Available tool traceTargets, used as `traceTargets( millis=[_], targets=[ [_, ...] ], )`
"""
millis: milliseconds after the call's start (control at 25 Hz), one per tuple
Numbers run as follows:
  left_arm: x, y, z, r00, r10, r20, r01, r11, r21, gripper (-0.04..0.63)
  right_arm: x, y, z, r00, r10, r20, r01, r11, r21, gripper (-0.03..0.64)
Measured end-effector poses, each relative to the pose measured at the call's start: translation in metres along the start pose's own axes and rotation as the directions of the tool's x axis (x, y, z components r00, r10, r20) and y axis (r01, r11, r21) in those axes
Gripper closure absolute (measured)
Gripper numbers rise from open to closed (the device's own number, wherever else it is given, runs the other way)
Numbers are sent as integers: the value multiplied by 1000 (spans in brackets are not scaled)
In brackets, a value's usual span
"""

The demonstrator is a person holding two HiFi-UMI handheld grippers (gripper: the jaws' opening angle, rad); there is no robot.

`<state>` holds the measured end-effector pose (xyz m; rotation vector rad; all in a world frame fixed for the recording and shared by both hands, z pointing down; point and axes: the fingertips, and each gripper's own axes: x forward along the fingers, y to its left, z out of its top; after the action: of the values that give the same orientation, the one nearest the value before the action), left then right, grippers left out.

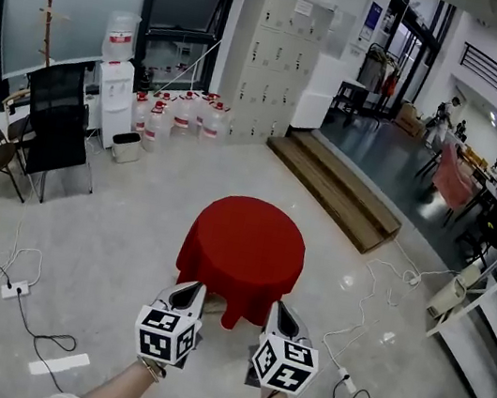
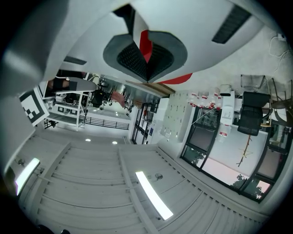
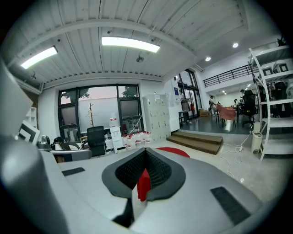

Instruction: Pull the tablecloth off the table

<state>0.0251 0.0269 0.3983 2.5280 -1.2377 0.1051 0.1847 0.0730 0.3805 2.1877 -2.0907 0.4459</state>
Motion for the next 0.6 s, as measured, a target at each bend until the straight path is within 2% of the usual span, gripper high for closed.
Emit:
traceTargets(
  millis=[160, 600],
  targets=[
    [16, -2, 7, 1000, 3, 8, -4, 1000, 14, 580, 13, -12, 3, 1000, 6, -1, -6, 1000, 7, 592],
    [29, 1, -14, 999, 10, -41, -10, 1000, 13, 580, 23, -28, -21, 999, 7, -51, -5, 999, 42, 592]
  ],
)
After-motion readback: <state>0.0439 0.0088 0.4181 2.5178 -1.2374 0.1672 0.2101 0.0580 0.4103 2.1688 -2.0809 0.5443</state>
